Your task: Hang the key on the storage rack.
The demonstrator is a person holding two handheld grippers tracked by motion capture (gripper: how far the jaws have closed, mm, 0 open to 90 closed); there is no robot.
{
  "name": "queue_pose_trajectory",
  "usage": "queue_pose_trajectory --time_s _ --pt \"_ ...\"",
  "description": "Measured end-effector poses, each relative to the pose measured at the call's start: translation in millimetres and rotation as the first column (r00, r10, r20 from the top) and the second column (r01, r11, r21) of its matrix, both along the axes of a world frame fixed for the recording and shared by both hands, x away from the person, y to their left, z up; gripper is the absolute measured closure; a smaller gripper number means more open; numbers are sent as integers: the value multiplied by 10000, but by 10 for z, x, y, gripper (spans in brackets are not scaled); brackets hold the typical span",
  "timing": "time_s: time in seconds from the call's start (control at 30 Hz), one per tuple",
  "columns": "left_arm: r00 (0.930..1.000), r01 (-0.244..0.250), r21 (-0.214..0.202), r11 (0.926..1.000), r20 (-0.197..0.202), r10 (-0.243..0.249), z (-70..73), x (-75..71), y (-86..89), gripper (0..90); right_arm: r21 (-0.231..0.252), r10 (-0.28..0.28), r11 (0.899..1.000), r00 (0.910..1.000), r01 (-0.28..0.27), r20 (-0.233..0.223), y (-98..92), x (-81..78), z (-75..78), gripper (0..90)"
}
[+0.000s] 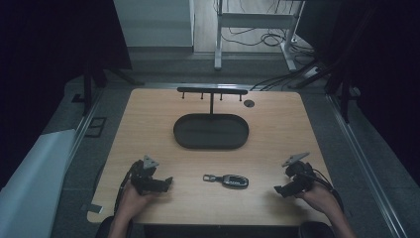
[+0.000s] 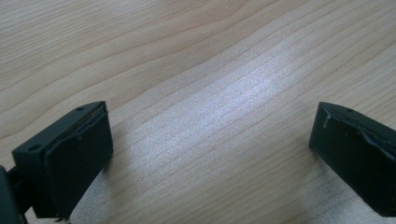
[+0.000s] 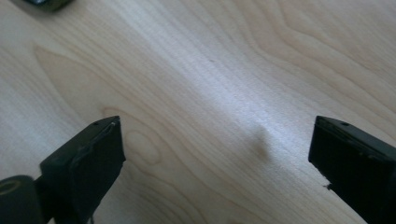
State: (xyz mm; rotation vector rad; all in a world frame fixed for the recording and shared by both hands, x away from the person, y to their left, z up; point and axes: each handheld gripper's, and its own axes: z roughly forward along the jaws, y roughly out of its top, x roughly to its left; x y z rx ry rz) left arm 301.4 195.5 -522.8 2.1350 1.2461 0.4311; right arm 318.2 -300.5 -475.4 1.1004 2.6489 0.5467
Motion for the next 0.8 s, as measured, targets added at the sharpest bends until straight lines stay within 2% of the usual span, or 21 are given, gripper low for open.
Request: queue_pose_trajectory --time_s 0.07,0.17,0.2,0.37,0.43,0.5,0.6,0.63,0.67,0.8 --pt "10000 -4 11 10000 -5 4 1 0 0 0 -264 136 9996 9996 -142 -254 40 7 12 37" --pt "10000 -5 -2 10000 10 5 -1 0 0 0 -517 301 9981 9988 -320 -385 80 16 21 38" --pt "10000 -5 -3 10000 10 5 -1 0 0 0 -682 483 9963 9972 -521 -569 118 28 32 39" --pt "10000 5 21 10000 -19 -5 2 0 1 0 -1084 873 9895 9930 -956 -793 212 51 55 39" --pt "10000 11 21 10000 -22 -11 2 0 1 0 -1292 1235 9823 9874 -1358 -988 298 71 68 39" --pt "10000 12 20 10000 -21 -12 2 0 1 0 -1314 1330 9804 9852 -1468 -1082 323 75 70 39" --pt "10000 13 20 10000 -21 -13 2 0 1 0 -1597 1836 9654 9721 -2063 -1458 469 104 80 41" --pt "10000 13 20 10000 -21 -13 2 0 1 0 -1597 1836 9654 9721 -2063 -1458 469 104 80 41" --pt "10000 1 3 10000 10 -1 -1 0 0 0 -1695 2036 9586 9669 -2288 -1541 537 120 87 48" --pt "10000 1 2 10000 9 -1 -1 0 0 0 -1745 2347 9487 9571 -2636 -1698 629 151 94 52"
